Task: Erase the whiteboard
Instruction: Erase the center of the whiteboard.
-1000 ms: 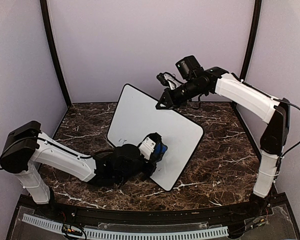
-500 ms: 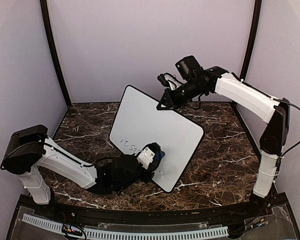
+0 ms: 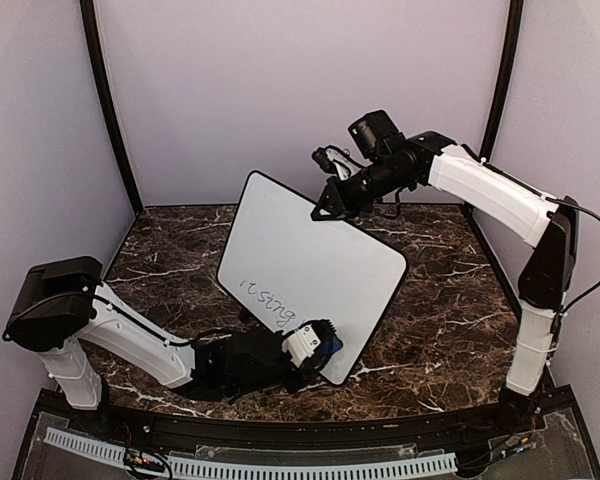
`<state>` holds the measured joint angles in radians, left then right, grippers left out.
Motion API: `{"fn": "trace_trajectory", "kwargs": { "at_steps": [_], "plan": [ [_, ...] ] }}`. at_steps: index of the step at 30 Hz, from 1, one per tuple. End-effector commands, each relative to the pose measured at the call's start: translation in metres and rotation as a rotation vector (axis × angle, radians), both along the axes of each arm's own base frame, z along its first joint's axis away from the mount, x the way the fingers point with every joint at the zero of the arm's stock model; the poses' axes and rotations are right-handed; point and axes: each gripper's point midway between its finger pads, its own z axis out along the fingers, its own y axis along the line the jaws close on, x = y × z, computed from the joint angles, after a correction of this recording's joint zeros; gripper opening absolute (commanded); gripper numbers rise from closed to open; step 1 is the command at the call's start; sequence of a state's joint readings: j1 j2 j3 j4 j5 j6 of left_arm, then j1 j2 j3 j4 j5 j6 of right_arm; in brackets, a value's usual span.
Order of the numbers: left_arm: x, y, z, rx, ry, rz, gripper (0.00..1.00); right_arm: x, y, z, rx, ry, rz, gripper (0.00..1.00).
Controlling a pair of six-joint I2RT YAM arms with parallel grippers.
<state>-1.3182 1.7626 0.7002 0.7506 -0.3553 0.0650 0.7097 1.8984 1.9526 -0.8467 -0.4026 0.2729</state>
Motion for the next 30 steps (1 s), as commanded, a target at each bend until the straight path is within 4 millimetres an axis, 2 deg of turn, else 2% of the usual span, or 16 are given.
{"fn": "trace_trajectory", "kwargs": {
  "at_steps": [1,5,7,11,16,19,23,29,30],
  "plan": [
    [0.013,0.018,-0.024,0.094,-0.010,0.093,0.00,-0.019,0.008,-0.004,-0.014,0.051,0.034,0.00],
    [0.053,0.045,-0.023,0.119,-0.050,0.305,0.00,-0.020,0.008,-0.007,-0.014,0.056,0.034,0.00],
    [0.066,0.058,-0.022,0.116,-0.050,0.359,0.00,-0.020,0.009,-0.007,-0.013,0.056,0.035,0.00],
    [0.085,0.074,-0.015,0.084,-0.035,0.432,0.00,-0.020,0.010,-0.006,-0.012,0.054,0.033,0.00],
    [0.098,0.086,-0.011,0.085,-0.047,0.487,0.00,-0.020,0.011,-0.008,-0.015,0.059,0.035,0.00],
    [0.099,0.089,-0.012,0.083,-0.042,0.502,0.00,-0.021,0.011,-0.009,-0.016,0.060,0.035,0.00],
    [0.091,0.078,-0.009,0.046,-0.004,0.436,0.00,-0.020,0.012,-0.011,-0.017,0.062,0.036,0.00],
    [0.047,0.040,0.008,-0.052,-0.030,0.187,0.00,-0.019,0.014,-0.011,-0.014,0.062,0.038,0.00],
    [0.039,0.037,0.003,-0.042,-0.034,0.158,0.00,-0.019,0.014,-0.011,-0.013,0.062,0.037,0.00]
  ]
}}
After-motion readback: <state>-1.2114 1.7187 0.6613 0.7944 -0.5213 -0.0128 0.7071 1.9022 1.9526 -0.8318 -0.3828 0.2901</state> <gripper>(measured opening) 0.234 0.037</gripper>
